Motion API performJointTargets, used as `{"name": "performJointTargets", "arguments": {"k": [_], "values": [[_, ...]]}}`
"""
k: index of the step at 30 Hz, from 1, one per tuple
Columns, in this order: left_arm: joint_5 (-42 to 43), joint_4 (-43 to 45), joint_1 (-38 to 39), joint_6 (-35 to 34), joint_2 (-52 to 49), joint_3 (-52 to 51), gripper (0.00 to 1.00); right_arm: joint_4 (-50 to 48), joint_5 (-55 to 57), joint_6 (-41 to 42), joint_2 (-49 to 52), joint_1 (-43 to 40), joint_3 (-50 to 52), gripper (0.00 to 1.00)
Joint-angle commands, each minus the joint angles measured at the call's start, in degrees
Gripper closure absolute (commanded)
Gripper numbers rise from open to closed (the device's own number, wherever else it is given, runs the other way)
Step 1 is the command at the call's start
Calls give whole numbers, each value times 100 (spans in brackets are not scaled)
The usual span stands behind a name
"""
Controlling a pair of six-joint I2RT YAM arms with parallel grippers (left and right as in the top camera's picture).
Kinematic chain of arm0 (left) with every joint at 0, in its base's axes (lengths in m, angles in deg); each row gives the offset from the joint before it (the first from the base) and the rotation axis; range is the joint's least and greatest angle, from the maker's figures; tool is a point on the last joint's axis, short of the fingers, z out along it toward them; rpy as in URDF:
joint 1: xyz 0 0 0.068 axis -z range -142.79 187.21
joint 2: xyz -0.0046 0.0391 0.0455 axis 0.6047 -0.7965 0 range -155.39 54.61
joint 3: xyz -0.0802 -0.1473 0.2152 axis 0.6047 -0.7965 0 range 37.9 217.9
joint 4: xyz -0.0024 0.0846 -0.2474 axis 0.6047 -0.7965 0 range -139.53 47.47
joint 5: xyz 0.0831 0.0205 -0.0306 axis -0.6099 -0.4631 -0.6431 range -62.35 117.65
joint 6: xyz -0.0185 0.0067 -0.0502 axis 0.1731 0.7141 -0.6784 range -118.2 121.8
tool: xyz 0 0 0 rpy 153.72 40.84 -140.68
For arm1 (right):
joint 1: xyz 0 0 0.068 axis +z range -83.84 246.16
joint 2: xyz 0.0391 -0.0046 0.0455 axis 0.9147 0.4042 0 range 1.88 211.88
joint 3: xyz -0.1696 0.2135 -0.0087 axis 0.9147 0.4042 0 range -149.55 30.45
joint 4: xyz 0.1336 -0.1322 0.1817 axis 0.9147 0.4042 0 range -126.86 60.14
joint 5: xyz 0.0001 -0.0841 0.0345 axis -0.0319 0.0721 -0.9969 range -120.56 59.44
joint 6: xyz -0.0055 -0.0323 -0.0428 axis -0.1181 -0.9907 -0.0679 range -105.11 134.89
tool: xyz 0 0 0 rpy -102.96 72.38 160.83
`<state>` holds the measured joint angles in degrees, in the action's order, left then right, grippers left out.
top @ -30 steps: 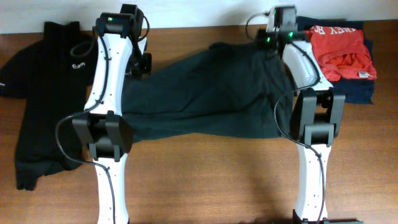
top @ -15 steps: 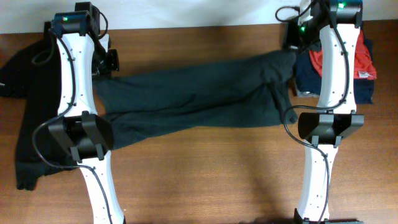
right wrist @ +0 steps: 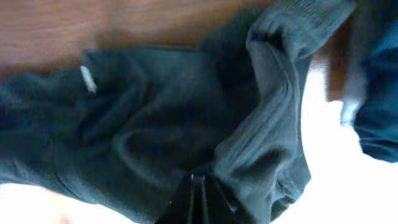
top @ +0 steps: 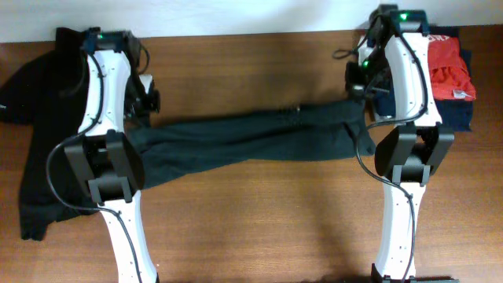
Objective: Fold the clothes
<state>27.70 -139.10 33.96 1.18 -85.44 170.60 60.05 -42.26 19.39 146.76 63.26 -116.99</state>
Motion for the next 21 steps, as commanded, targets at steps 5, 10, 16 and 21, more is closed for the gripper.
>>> {"name": "performJointTargets", "arguments": {"k": [5, 10, 16, 21], "values": [[-2, 188, -13, 247, 131, -1276, 99, 42, 470, -127, -17, -76, 1217, 96], [0, 315, -13, 245, 133, -1292, 99, 39, 476, -129, -52, -232, 1228, 96], [26, 280, -13, 238, 203, -898, 100, 42, -15, -581, -275, -273, 570, 84], [83, 308, -13, 240, 577, -522, 100, -70, -181, -581, -343, -249, -428, 52]]}}
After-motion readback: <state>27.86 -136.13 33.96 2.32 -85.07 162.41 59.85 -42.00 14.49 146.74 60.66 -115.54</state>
